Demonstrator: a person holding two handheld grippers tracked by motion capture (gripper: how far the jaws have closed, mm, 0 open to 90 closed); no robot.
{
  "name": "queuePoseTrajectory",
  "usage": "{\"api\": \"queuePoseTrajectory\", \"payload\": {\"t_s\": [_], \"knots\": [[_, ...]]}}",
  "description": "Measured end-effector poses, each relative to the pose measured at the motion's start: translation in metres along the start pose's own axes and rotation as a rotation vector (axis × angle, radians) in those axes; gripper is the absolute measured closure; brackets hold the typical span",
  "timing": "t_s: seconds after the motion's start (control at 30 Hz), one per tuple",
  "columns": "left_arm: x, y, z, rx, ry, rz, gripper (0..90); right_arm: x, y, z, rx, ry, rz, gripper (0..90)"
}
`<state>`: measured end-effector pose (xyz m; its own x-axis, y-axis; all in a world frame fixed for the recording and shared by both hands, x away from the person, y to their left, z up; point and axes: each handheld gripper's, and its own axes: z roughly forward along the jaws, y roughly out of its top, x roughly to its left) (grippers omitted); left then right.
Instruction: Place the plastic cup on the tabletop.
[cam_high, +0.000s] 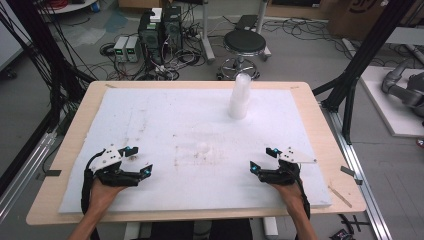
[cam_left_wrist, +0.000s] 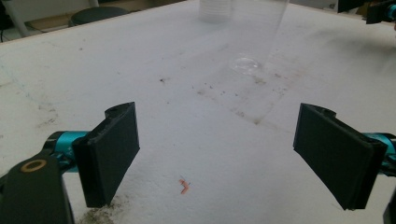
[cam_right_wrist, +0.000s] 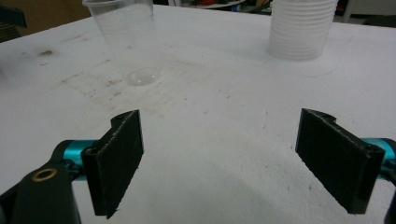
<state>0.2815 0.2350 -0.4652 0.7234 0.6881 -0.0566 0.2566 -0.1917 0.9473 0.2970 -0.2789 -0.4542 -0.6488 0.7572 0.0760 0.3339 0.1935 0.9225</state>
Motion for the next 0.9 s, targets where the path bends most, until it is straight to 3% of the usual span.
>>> {"api": "queuePoseTrajectory", "payload": {"t_s": [0.3, 0.63, 0.9], "knots": [[0.0027, -0.0052, 0.0005, -0.012, 0.009, -0.038, 14.4, 0.0011, -0.0006, -0.0010, -0.011, -0.018, 0.002, 15.2], [-0.0011, -0.0064, -0.0020, -0.034, 0.006, 0.008, 14.3, -0.0009, -0.0024, -0.0052, -0.057, -0.003, 0.013, 15.2], [0.0014, -0.0068, -0.0028, -0.029, 0.006, -0.021, 14.4, -0.0015, -0.0022, -0.0048, -0.055, -0.001, 0.015, 15.2]]}}
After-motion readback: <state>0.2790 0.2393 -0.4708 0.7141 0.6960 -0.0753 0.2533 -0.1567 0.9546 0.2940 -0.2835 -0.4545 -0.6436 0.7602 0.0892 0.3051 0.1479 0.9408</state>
